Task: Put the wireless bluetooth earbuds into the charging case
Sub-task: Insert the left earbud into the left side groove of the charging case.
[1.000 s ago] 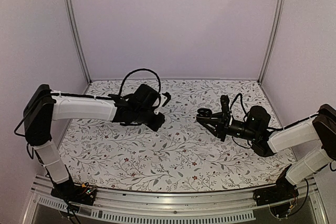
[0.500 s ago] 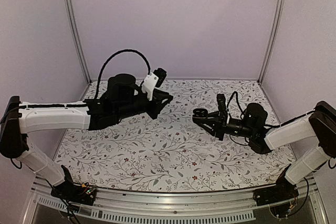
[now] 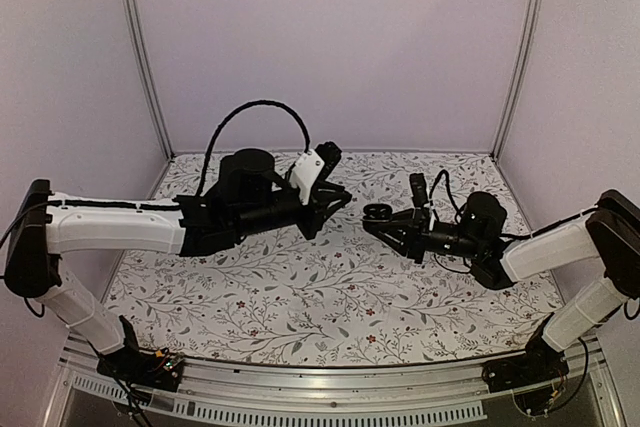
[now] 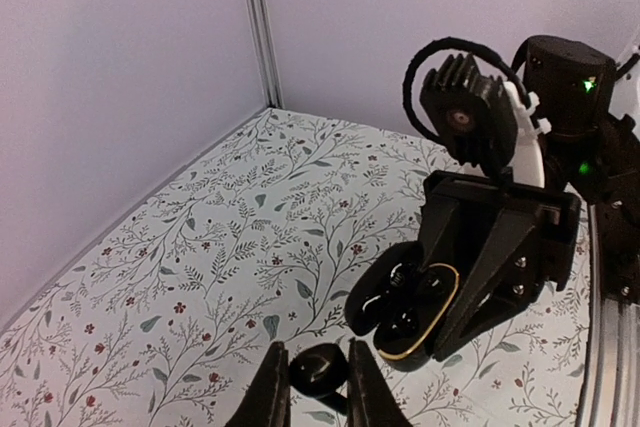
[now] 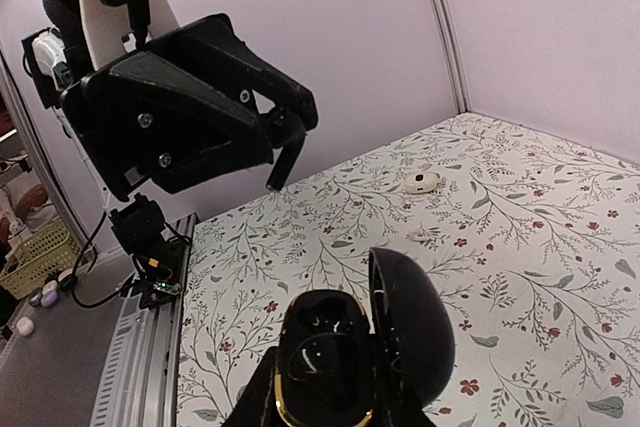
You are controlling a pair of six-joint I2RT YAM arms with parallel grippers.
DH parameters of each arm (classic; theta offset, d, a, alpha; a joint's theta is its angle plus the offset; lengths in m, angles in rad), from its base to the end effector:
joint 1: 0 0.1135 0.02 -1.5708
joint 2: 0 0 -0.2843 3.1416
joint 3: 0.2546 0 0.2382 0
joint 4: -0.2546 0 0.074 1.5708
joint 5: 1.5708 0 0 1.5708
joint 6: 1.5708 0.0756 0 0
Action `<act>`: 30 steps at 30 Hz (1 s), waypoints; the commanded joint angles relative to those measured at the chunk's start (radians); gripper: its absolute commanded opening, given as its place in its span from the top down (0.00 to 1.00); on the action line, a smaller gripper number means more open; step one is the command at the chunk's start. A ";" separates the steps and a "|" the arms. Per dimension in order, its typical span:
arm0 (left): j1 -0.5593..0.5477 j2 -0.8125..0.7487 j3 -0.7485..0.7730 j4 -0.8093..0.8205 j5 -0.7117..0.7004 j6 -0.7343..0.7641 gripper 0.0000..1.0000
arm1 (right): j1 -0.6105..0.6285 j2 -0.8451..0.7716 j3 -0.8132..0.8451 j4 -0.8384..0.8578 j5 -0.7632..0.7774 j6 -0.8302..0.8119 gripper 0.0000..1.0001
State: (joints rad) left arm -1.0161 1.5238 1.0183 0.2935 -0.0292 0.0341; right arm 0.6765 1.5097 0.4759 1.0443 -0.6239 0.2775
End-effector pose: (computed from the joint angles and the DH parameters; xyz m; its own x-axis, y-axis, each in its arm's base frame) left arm 0.2039 -0.3249 0.3069 -0.0823 0.1975 -0.9768 0.8380 0.5443 0.0395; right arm 0.2121 0.2269 0.2313 -0.2561 0.0795 -0.9634 -0.9290 0.2551 0.2680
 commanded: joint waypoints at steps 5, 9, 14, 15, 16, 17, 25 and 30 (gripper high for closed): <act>-0.033 0.046 0.053 0.016 0.022 0.016 0.92 | 0.013 0.036 0.049 -0.007 -0.023 0.030 1.00; -0.039 0.061 0.060 0.017 0.022 0.015 0.93 | 0.018 0.054 0.064 -0.012 -0.029 0.035 1.00; -0.047 0.073 0.065 0.014 0.022 0.033 0.93 | 0.021 0.058 0.077 -0.015 -0.037 0.045 1.00; -0.049 0.074 0.065 0.013 0.022 0.036 0.93 | 0.021 0.057 0.079 -0.015 -0.041 0.049 1.00; -0.049 0.076 0.067 0.013 0.022 0.040 0.93 | 0.021 0.057 0.081 -0.014 -0.044 0.052 1.00; -0.050 0.078 0.068 0.009 0.018 0.045 0.93 | 0.022 0.057 0.083 -0.014 -0.047 0.056 1.00; -0.061 0.101 0.087 -0.009 -0.005 0.066 0.93 | 0.023 0.058 0.091 -0.005 -0.068 0.069 1.00; -0.065 0.108 0.088 -0.019 -0.026 0.076 0.93 | 0.022 0.055 0.091 -0.004 -0.075 0.069 1.00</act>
State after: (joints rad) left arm -1.0653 1.6196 1.0805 0.2855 -0.0299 0.0864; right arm 0.6937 1.5593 0.5434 1.0214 -0.6804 0.3389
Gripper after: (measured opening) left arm 0.143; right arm 0.223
